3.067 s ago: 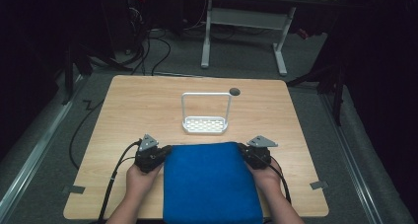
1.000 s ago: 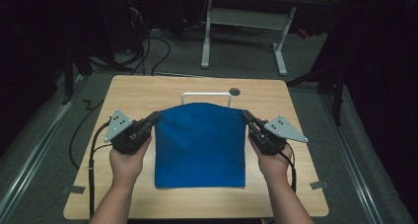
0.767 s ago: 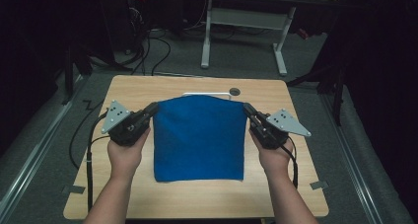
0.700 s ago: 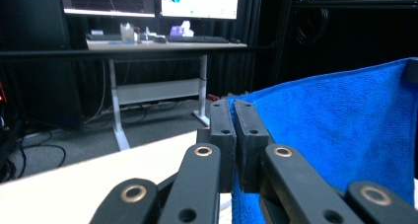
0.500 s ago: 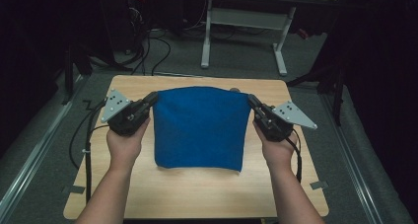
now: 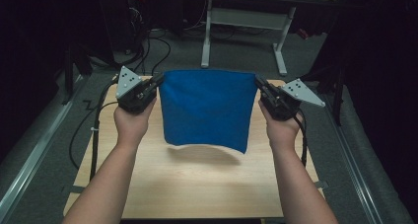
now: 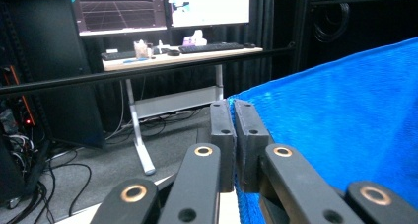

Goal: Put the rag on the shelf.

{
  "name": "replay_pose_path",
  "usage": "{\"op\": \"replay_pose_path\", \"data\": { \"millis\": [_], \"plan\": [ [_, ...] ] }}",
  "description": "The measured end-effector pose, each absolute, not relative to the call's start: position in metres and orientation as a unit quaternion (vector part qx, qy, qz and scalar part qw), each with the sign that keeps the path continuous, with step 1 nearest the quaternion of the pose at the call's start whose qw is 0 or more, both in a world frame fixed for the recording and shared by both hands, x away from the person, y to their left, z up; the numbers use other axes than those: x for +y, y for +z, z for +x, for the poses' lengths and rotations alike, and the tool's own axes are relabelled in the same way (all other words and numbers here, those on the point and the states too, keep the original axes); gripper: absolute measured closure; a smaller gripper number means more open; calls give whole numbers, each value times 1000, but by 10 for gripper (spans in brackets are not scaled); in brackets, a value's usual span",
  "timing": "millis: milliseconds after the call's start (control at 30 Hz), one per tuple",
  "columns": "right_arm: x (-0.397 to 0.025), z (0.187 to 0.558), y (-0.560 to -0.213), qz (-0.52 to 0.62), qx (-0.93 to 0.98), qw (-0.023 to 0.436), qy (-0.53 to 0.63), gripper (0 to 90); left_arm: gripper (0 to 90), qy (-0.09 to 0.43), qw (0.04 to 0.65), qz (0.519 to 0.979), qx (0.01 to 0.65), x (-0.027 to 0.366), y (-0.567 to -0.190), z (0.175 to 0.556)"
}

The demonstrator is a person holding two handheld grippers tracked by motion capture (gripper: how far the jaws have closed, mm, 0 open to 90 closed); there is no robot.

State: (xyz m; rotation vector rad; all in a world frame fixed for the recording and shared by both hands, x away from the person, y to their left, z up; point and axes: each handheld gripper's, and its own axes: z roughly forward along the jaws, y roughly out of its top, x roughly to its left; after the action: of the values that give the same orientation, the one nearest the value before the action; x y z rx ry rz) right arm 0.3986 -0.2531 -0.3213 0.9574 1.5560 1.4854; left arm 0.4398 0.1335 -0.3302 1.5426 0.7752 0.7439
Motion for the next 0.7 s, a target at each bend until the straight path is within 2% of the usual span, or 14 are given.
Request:
{"op": "replay_pose_path", "data": {
  "millis": [267,533,700],
  "plan": [
    [-258,430,-323,391,611,375,578,886,884,323,580,660,351,129,-333,470],
    [-251,479,-319,400,629,378,550,887,886,347,540,672,369,124,-330,517],
    [-252,499,-322,419,631,371,537,887,885,353,516,685,375,116,-327,534]
  ]
}}
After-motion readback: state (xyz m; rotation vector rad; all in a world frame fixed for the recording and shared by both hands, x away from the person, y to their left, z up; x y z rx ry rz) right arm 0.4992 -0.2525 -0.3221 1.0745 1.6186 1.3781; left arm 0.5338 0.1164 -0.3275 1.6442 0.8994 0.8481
